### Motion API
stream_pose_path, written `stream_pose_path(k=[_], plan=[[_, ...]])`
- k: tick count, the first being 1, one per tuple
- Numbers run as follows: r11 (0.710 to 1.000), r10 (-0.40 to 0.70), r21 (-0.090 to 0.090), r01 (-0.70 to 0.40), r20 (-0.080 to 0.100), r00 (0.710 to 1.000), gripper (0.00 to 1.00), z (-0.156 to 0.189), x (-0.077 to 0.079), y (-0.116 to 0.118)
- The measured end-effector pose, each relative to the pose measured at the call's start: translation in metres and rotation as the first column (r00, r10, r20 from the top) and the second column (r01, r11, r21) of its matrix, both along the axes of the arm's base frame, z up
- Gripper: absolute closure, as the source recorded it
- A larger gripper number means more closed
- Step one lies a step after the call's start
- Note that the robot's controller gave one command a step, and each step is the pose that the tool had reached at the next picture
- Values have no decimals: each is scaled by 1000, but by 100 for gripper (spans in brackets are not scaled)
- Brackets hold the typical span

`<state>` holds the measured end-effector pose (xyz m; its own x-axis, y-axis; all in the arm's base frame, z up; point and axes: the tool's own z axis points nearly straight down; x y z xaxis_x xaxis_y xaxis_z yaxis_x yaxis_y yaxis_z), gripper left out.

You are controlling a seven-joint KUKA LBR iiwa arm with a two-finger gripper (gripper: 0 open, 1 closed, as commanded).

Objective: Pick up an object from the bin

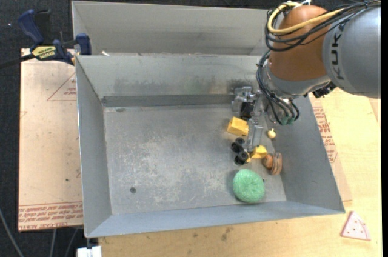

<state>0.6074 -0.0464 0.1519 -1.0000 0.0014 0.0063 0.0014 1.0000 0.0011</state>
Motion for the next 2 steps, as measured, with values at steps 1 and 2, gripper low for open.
stream_pose_path(k=[1,2], plan=[[1000,1,-1,-1,8,1000,0,5,2,0],[1000,27,-1,-27,12,1000,0,-65,-43,-51]])
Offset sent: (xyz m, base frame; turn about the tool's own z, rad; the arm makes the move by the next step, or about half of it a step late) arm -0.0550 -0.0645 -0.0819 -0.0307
